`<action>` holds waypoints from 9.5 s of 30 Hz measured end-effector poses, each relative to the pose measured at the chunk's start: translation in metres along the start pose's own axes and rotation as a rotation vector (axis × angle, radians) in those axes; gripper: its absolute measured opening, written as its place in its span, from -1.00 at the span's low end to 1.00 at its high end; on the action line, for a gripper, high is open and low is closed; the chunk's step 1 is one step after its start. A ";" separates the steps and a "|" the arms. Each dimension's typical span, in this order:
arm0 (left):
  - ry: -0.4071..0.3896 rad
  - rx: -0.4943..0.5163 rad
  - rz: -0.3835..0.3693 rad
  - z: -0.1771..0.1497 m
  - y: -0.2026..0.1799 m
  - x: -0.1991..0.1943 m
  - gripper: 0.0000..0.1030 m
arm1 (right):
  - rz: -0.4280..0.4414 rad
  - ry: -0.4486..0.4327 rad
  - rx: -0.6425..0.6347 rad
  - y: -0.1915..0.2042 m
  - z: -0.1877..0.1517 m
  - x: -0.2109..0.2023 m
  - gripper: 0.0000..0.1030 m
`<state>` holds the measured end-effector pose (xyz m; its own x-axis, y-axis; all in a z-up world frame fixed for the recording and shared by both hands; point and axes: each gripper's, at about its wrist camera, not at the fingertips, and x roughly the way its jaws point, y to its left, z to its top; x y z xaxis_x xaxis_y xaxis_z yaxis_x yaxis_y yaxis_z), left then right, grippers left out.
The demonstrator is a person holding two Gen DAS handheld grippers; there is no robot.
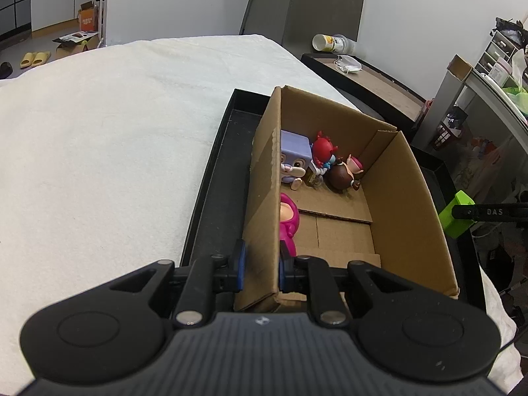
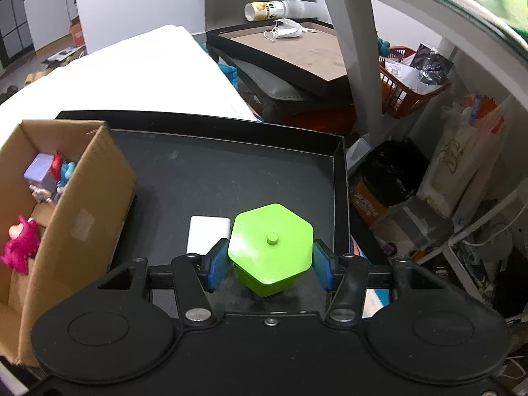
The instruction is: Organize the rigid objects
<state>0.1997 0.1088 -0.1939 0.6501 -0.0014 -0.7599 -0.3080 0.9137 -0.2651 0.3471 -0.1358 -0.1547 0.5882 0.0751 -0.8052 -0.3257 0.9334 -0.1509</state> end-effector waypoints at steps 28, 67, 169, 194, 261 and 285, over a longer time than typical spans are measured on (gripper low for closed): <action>0.001 -0.024 -0.018 0.000 0.004 0.002 -0.67 | 0.086 -0.125 -0.205 0.081 0.068 -0.084 0.01; 0.011 -0.040 -0.051 0.002 0.011 0.003 -0.65 | 0.269 0.027 -0.283 0.181 0.034 -0.016 0.02; 0.007 -0.020 -0.027 0.001 0.004 0.003 -0.65 | 0.125 0.285 0.124 0.014 -0.038 0.022 0.12; 0.007 -0.022 -0.028 0.001 0.004 0.003 -0.65 | 0.142 0.185 0.062 0.029 -0.014 0.009 -0.30; 0.055 -0.047 -0.034 0.008 0.010 0.000 -0.62 | 0.242 0.027 0.069 0.064 0.018 -0.086 0.02; 0.015 0.082 0.060 0.029 -0.025 -0.086 -0.43 | 0.299 -0.114 0.325 0.004 -0.026 -0.154 0.75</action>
<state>0.1717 0.0983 -0.1050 0.6213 0.0485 -0.7821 -0.2874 0.9426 -0.1698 0.2357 -0.1527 -0.0461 0.5870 0.3794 -0.7152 -0.2553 0.9251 0.2812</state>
